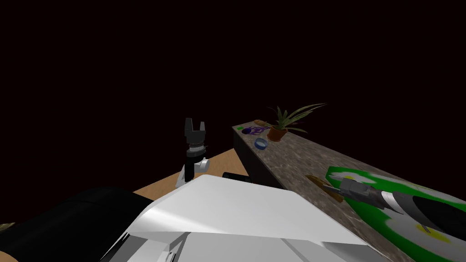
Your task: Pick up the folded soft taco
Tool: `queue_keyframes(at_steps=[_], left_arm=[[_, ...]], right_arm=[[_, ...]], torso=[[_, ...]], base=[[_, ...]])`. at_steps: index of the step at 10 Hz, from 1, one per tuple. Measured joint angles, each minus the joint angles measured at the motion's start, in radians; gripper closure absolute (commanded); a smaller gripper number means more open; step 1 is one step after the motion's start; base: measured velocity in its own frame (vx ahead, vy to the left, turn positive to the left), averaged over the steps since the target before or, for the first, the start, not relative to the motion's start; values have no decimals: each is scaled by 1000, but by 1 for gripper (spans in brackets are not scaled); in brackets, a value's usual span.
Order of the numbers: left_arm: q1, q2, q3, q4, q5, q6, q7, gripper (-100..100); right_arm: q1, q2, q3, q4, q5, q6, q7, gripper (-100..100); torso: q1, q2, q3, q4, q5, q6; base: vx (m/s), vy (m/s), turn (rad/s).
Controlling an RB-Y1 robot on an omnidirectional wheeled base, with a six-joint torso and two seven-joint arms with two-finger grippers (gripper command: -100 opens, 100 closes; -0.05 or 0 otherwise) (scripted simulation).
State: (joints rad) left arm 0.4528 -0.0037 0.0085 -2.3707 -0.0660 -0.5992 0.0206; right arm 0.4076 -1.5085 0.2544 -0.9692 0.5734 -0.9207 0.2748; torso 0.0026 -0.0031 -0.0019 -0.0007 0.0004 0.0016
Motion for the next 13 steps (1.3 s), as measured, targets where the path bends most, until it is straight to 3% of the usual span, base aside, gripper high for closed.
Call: queue_keyframes(at_steps=[2,5,7,13], left_arm=[[0,0,0,0,0,0,0,0],[0,0,0,0,0,0,0,0],[0,0,0,0,0,0,0,0],[0,0,0,0,0,0,0,0]], right_arm=[[-18,27,-11,72,14,-59,42,-100],[-35,61,-21,153,31,-120,88,-100],[-23,77,-38,184,32,-147,116,-100],[-62,146,-59,373,66,-284,220,-100]], torso=[[1,-3,-1,-1,0,0],[1,-1,-1,0,0,0],[2,-2,-1,0,0,0],[1,0,0,0,0,0]], base=[[64,36,-15],[54,38,-30],[70,48,-49],[52,40,-33]])
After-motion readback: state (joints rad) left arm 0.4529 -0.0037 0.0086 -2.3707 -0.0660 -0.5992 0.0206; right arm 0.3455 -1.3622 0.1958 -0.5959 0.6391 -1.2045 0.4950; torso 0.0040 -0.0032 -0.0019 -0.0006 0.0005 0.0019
